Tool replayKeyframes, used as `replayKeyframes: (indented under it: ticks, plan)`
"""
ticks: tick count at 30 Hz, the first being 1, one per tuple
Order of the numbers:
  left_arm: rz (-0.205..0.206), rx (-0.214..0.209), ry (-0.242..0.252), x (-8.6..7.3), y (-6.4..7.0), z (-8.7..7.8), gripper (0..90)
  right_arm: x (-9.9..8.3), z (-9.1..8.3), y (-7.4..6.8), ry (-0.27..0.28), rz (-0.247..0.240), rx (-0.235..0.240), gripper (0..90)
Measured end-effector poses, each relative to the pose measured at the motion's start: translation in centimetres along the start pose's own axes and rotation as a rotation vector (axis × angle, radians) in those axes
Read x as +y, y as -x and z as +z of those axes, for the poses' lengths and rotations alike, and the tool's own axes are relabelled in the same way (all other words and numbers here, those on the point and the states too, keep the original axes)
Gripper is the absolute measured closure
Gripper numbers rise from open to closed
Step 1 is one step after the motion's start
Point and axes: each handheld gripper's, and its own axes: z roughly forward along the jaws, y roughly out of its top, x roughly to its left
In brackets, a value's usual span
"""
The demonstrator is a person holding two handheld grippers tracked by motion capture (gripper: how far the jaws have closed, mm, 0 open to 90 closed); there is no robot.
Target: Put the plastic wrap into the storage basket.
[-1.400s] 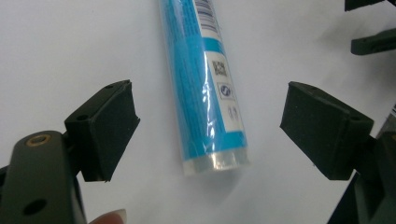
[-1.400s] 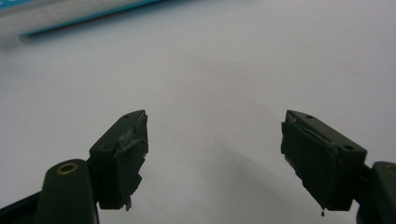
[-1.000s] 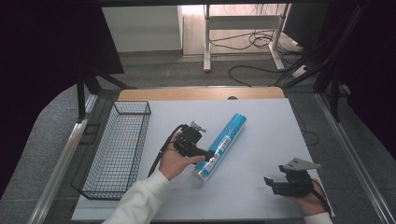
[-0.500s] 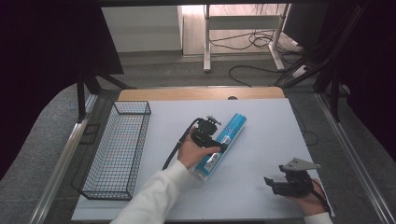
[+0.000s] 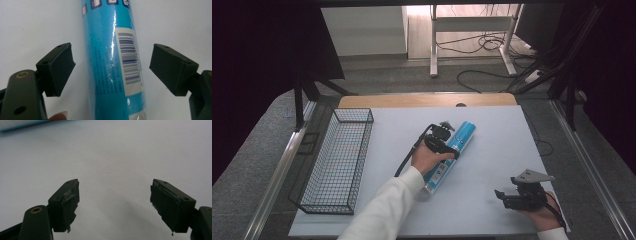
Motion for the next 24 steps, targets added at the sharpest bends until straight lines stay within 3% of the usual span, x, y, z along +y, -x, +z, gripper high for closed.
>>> replayKeyframes:
  ticks: [6, 10, 13, 16, 24]
  plan:
    - [0.006, 0.04, -0.036, 0.9, 0.3, 1.2, 19.0, 0.0, 0.1, 0.0, -0.008, 0.0, 0.0, 23.5]
    - [-0.012, 0.047, -0.075, 1.1, 0.1, 2.3, 21.5, -0.1, 0.2, 0.0, -0.011, -0.004, -0.002, 23.4]
    - [-0.042, 0.019, -0.09, 1.1, -0.1, 2.9, 24.3, -0.1, 0.2, 0.1, -0.012, -0.003, -0.003, 23.4]
    - [-0.04, 0.001, -0.1, 1.2, -0.1, 3.0, 29.8, -0.1, 0.2, 0.1, -0.019, -0.001, -0.006, 23.4]
    - [-0.093, -0.038, -0.114, 1.4, -0.7, 2.9, 31.3, -0.1, 0.2, 0.0, -0.024, -0.003, -0.015, 23.5]
